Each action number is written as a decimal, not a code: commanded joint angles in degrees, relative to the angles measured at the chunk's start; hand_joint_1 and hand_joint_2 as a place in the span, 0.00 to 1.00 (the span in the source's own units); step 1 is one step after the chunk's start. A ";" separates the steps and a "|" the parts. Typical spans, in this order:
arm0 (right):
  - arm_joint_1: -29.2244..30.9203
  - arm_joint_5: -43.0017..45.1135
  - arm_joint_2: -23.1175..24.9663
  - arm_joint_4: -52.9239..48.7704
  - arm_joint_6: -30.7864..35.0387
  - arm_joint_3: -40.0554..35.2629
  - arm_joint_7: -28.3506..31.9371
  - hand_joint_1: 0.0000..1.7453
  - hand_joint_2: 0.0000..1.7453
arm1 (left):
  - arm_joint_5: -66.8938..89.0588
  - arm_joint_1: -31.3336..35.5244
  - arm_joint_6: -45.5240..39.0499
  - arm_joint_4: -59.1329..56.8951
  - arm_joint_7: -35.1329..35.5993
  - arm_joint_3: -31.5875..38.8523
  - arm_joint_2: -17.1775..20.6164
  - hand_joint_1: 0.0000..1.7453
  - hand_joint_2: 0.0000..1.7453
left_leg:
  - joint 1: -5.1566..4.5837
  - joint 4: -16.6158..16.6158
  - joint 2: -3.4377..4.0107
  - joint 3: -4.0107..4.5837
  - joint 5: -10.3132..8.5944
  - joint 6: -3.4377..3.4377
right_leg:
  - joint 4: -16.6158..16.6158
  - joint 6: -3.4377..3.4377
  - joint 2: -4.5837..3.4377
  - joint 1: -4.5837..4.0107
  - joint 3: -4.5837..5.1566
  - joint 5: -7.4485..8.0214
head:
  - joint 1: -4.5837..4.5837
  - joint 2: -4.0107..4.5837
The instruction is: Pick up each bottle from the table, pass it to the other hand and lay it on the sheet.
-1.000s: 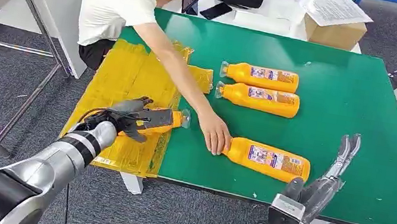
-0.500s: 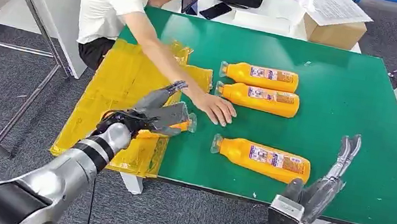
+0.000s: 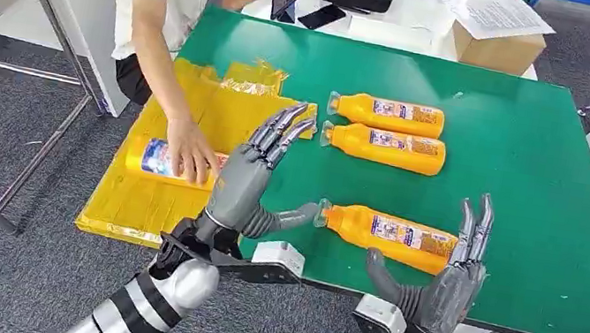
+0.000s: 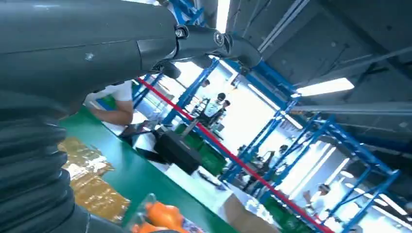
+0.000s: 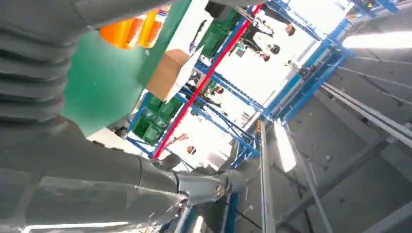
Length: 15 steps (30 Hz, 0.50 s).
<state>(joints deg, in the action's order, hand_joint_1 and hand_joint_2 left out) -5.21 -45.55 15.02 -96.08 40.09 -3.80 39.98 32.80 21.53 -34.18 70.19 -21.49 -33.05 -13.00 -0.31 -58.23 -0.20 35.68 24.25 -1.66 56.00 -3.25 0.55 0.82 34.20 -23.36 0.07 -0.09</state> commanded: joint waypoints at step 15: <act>6.56 -29.99 -12.94 27.39 -0.09 18.32 -9.36 0.00 1.00 | -34.56 -14.20 4.12 9.92 -8.44 -7.86 2.49 0.00 1.00 | -0.12 0.08 -0.10 -0.13 0.09 0.00 | -0.15 0.03 0.08 0.11 -0.20 -0.01 | 0.00 0.00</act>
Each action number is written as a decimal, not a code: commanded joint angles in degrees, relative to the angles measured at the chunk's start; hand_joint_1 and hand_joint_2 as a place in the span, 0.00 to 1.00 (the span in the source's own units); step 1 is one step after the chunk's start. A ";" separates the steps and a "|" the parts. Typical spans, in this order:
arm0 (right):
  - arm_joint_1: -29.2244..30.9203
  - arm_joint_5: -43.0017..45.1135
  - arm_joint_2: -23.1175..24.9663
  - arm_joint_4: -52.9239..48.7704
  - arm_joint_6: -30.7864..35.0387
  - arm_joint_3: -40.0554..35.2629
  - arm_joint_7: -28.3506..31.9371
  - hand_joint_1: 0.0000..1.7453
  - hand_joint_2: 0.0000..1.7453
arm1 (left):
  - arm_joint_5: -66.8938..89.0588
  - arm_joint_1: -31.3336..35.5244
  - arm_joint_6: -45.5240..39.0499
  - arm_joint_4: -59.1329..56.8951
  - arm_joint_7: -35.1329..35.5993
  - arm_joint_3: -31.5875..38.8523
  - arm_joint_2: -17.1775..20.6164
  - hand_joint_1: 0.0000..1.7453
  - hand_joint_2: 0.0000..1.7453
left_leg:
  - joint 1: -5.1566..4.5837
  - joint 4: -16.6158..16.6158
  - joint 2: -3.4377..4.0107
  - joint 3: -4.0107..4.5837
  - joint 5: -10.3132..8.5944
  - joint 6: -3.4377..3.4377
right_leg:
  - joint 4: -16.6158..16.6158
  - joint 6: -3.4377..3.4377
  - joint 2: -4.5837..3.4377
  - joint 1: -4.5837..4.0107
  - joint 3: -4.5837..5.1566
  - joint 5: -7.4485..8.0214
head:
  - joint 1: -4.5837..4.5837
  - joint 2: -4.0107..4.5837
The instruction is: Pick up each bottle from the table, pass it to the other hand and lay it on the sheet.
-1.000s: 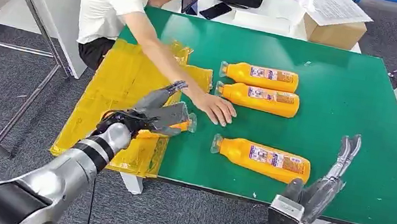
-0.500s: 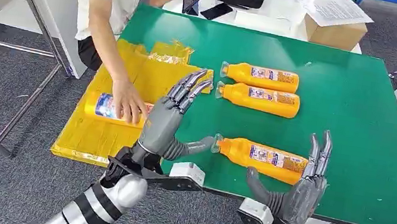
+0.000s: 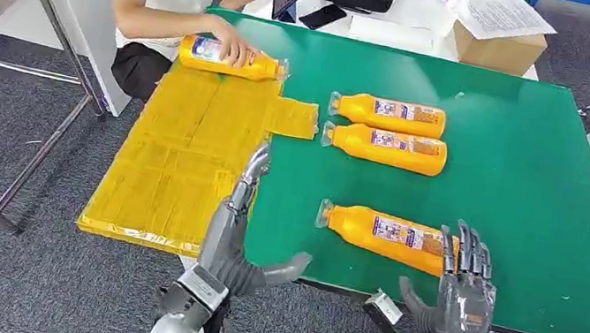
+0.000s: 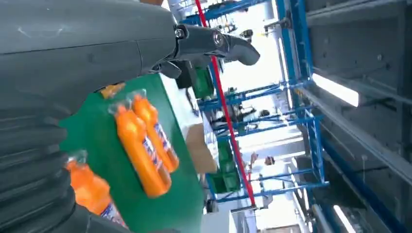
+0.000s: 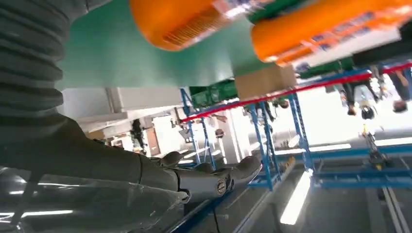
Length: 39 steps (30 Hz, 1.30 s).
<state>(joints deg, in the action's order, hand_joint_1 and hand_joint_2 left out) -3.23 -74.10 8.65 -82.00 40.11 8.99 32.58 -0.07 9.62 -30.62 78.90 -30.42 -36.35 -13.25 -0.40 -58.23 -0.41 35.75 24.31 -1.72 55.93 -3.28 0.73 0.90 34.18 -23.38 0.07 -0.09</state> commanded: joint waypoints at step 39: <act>25.65 5.62 -20.34 40.74 -11.67 -27.32 -22.73 0.00 1.00 | -6.35 1.83 11.89 -0.85 10.74 -10.38 3.75 0.00 1.00 | -0.01 0.00 0.31 -0.23 -0.04 -0.02 | 0.00 0.07 -0.19 0.00 -0.13 0.07 | 0.02 0.00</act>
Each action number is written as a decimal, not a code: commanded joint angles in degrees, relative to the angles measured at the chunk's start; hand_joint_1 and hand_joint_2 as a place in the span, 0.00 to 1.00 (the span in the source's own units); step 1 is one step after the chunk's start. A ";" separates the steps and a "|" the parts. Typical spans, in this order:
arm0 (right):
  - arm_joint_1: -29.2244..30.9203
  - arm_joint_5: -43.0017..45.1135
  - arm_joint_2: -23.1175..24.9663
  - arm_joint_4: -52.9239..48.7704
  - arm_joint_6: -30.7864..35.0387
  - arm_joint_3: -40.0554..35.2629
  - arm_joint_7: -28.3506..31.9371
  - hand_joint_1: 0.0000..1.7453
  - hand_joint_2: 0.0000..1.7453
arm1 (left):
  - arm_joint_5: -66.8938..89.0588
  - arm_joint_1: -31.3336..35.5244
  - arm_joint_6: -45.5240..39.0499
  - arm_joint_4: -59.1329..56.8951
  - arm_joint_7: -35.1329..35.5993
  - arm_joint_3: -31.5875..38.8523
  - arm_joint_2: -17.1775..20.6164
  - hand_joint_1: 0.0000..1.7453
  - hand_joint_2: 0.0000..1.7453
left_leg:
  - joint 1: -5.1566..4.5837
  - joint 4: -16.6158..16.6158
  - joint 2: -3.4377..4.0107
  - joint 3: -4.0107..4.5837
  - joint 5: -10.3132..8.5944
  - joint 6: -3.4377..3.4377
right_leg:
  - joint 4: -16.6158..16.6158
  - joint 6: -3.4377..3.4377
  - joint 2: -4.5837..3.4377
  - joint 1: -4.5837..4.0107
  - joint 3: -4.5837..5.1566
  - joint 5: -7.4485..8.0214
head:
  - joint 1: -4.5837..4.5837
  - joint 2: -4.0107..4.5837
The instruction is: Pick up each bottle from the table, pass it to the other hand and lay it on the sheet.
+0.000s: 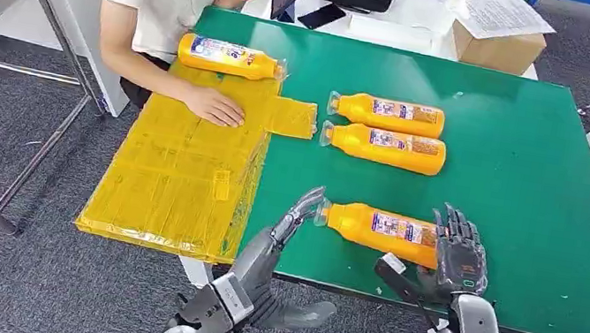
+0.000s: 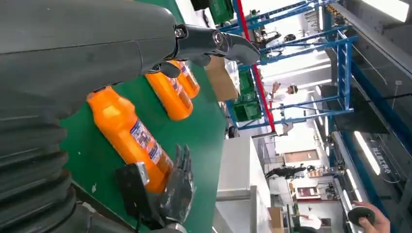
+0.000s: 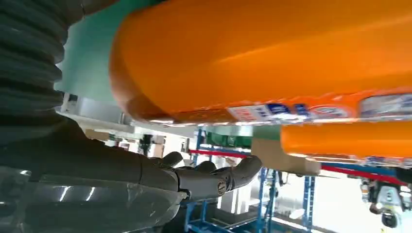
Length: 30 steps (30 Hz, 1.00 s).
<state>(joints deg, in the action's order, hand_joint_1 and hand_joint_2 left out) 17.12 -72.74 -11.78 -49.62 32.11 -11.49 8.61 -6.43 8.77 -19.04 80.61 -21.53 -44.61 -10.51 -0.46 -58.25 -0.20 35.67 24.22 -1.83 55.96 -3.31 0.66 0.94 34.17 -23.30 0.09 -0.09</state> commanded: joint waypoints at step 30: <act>6.66 20.78 -8.49 9.75 -29.76 -12.84 5.79 1.00 1.00 | -3.28 3.44 5.94 -2.36 7.66 -2.30 1.65 0.00 1.00 | 0.02 0.06 -0.12 -0.63 -0.08 -0.04 | -0.14 0.04 0.05 -0.02 -0.62 0.04 | 0.00 0.00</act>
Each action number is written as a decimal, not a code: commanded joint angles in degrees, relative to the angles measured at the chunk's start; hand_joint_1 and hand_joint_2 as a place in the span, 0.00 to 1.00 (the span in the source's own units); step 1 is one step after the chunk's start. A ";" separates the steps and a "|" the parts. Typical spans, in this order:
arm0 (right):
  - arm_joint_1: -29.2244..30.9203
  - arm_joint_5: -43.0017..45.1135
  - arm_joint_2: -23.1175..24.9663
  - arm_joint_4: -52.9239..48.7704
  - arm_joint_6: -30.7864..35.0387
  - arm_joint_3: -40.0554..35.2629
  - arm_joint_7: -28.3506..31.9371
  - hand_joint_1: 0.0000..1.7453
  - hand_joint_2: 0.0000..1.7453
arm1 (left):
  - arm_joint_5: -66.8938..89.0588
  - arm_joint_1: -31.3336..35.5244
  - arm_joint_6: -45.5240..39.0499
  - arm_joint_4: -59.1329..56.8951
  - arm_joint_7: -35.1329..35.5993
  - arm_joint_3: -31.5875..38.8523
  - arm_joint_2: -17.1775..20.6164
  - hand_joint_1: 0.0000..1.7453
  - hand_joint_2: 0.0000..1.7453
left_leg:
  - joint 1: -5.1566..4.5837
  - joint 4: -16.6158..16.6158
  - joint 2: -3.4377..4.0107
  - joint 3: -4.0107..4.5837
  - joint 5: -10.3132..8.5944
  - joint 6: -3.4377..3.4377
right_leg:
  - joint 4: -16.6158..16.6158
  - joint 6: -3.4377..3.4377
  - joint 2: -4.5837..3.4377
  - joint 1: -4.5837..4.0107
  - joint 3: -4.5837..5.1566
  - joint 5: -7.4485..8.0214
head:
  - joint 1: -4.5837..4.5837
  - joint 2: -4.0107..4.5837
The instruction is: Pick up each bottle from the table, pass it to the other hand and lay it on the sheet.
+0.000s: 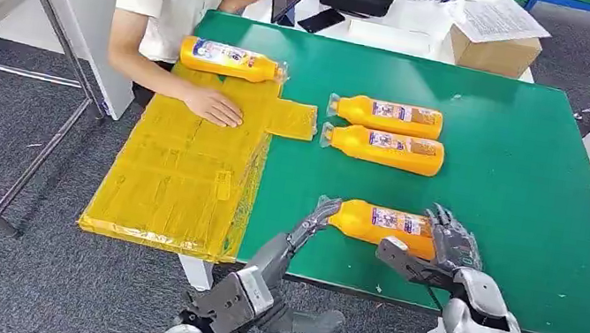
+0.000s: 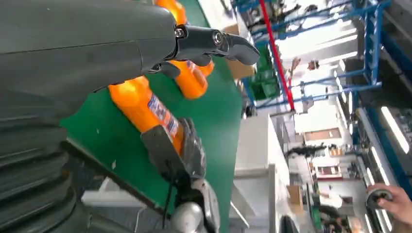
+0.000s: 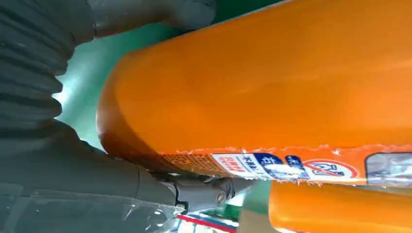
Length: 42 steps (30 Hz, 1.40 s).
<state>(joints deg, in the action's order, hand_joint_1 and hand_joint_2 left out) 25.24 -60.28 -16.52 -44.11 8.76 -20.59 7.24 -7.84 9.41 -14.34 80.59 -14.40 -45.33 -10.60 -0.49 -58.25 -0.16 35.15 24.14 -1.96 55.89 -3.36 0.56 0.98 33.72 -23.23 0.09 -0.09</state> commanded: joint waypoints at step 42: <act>-24.53 38.02 13.54 -37.26 7.50 8.26 20.33 1.00 1.00 | -32.91 -15.63 -2.76 5.36 -6.89 11.55 7.42 0.00 1.00 | 0.22 0.06 0.12 0.18 0.34 0.39 | 0.07 0.29 -0.16 -0.20 0.20 -0.27 | -0.04 0.00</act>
<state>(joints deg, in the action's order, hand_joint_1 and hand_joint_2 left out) 0.83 -23.76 -6.21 -78.31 15.71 -10.32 25.24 -41.40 -5.88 -16.90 85.31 -20.72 -31.98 -5.97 -0.32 -58.22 -0.19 35.62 24.34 -1.69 55.98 -3.20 0.58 0.83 34.16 -23.41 0.04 -0.09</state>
